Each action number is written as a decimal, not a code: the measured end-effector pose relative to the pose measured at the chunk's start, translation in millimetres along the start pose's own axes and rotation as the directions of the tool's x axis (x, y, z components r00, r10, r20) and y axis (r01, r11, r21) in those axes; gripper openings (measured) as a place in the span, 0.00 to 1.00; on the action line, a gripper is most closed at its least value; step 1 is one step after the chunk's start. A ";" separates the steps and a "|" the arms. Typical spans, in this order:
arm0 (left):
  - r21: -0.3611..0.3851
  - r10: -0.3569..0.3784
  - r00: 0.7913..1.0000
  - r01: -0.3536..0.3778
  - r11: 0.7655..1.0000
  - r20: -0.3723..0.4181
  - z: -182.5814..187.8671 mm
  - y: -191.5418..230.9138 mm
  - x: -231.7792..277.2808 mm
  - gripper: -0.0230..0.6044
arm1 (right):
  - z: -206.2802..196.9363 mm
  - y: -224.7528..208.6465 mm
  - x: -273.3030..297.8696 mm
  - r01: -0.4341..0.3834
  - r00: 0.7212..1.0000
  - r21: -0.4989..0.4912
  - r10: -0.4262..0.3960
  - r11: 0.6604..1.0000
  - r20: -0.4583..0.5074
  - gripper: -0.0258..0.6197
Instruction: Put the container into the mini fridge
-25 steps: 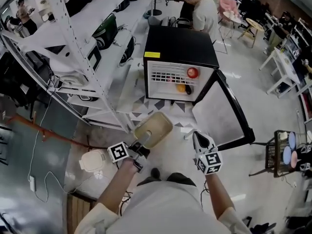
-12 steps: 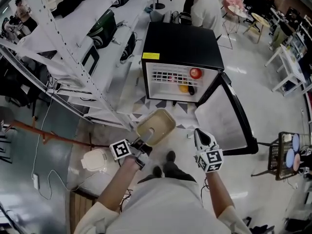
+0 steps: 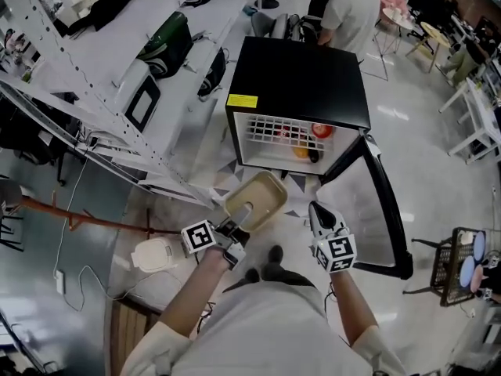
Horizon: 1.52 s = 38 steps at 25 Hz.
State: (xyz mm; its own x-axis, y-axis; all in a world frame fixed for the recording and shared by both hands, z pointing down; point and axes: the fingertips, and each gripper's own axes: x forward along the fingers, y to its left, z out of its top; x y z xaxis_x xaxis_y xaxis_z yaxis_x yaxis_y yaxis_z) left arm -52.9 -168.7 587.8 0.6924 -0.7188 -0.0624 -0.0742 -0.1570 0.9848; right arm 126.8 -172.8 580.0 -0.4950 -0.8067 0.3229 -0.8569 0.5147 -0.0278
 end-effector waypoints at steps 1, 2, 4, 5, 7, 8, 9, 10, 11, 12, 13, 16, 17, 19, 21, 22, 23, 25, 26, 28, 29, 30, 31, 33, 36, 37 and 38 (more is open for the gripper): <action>0.002 0.004 1.000 -0.004 1.000 0.002 2.0 2.3 4.4 0.32 | -0.3 -3.0 4.6 -0.006 1.000 0.001 0.006 1.000 -0.002 0.05; 0.003 0.009 1.000 -0.009 1.000 0.004 3.6 4.6 8.5 0.32 | -0.5 -5.9 9.1 -0.013 1.000 0.000 0.013 1.000 -0.004 0.05; 0.005 0.021 1.000 -0.021 1.000 0.007 5.8 8.7 15.9 0.32 | -1.1 -11.3 17.2 -0.026 1.000 -0.002 0.026 1.000 -0.007 0.05; 0.004 0.025 1.000 -0.025 1.000 0.010 6.4 10.2 19.2 0.32 | -1.9 -13.8 20.9 -0.032 0.999 -0.002 0.032 0.999 -0.009 0.05; -0.001 0.033 0.999 -0.033 0.999 0.020 7.5 13.0 25.0 0.32 | -4.1 -18.4 28.0 -0.043 0.999 0.003 0.043 0.999 -0.013 0.05; -0.003 0.039 0.999 -0.039 0.999 0.025 8.1 14.5 27.7 0.32 | -5.0 -20.5 31.3 -0.048 0.999 0.006 0.048 0.999 -0.013 0.05; -0.005 0.044 0.999 -0.044 0.999 0.031 8.8 15.9 30.5 0.32 | -5.7 -22.5 34.6 -0.054 0.998 0.008 0.054 0.999 -0.013 0.05; -0.004 0.046 0.998 -0.046 0.999 0.037 9.6 17.1 33.3 0.32 | -6.1 -24.4 37.7 -0.059 0.998 0.006 0.059 0.998 -0.012 0.05; -0.001 0.047 0.998 -0.047 0.999 0.042 10.5 18.0 36.3 0.32 | -6.2 -26.1 40.7 -0.064 0.998 0.002 0.064 0.998 -0.011 0.05; 0.001 0.047 0.998 -0.048 0.999 0.048 11.4 18.7 39.2 0.32 | -6.0 -27.6 43.5 -0.070 0.998 -0.004 0.070 0.998 -0.009 0.05; 0.002 0.049 0.997 -0.049 0.999 0.055 12.2 19.4 42.3 0.32 | -5.5 -29.3 46.1 -0.075 0.997 -0.010 0.075 0.997 -0.006 0.05; -0.001 0.049 0.996 -0.049 0.999 0.075 13.7 20.4 52.9 0.32 | -4.7 -35.4 51.1 -0.082 0.997 -0.011 0.082 0.997 -0.002 0.05; 0.000 0.050 0.996 -0.050 0.999 0.079 13.9 21.1 56.1 0.32 | -5.1 -37.1 52.1 -0.083 0.997 -0.008 0.083 0.997 -0.003 0.05; 0.005 0.053 0.995 -0.054 0.999 0.087 14.8 23.1 61.6 0.32 | -6.7 -39.3 54.2 -0.086 0.996 -0.006 0.086 0.996 -0.003 0.05; 0.006 0.059 0.994 -0.060 0.998 0.095 16.1 26.2 66.4 0.32 | -8.4 -41.8 56.4 -0.086 0.996 -0.012 0.086 0.996 -0.006 0.05; 0.004 0.063 0.993 -0.064 0.998 0.099 16.8 28.0 68.7 0.32 | -9.0 -43.8 57.5 -0.082 0.997 -0.014 0.082 0.997 -0.009 0.05; 0.003 0.066 0.993 -0.067 0.998 0.101 17.6 29.7 71.1 0.32 | -9.5 -46.5 58.6 -0.075 0.997 -0.013 0.075 0.997 -0.011 0.05; 0.007 0.070 0.993 -0.071 0.997 0.100 19.7 33.0 76.7 0.32 | -9.7 -52.1 61.0 -0.061 0.998 -0.005 0.060 0.998 -0.012 0.05; 0.010 0.071 0.993 -0.072 0.997 0.098 21.0 34.6 79.8 0.32 | -9.5 -54.1 62.1 -0.056 0.998 -0.002 0.056 0.998 -0.012 0.05; 0.015 0.074 0.993 -0.076 0.997 0.095 23.8 38.8 85.8 0.32 | -8.5 -55.9 64.2 -0.054 0.998 -0.005 0.054 0.999 -0.009 0.05; 0.016 0.078 0.993 -0.080 0.997 0.093 25.2 41.9 88.1 0.32 | -8.2 -55.9 65.2 -0.055 0.998 -0.008 0.055 0.998 -0.010 0.05; 0.017 0.086 0.992 -0.088 0.996 0.090 26.5 46.1 89.8 0.32 | -8.3 -55.6 66.1 -0.055 0.998 -0.011 0.055 0.998 -0.011 0.05; 0.016 0.093 0.992 -0.094 0.995 0.087 27.4 50.4 91.2 0.32 | -8.9 -55.1 66.9 -0.054 0.998 -0.014 0.054 0.998 -0.013 0.05; 0.009 0.092 0.993 -0.093 0.996 0.079 28.5 56.4 95.0 0.32 | -10.8 -54.9 68.2 -0.048 0.999 -0.019 0.047 0.999 -0.020 0.05; 0.011 0.102 0.993 -0.103 0.995 0.063 33.2 64.9 102.1 0.32 | -9.1 -57.8 71.5 -0.026 0.999 -0.024 0.025 0.999 -0.020 0.05; 0.015 0.104 0.993 -0.105 0.994 0.057 35.7 67.4 104.7 0.32 | -7.9 -58.6 72.7 -0.018 1.000 -0.025 0.018 1.000 -0.019 0.05; 0.017 0.102 0.993 -0.103 0.995 0.051 38.1 69.5 107.5 0.32 | -6.9 -58.9 73.8 -0.011 1.000 -0.027 0.011 1.000 -0.019 0.05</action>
State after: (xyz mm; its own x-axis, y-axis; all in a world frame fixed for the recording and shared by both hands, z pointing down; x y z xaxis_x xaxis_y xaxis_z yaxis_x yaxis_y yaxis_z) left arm -11.0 -282.7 643.4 0.6438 -0.7646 0.0304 -0.1575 -0.0936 0.9831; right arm 141.7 -260.6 612.0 -0.5013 -0.7956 0.3402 -0.8472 0.5313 -0.0061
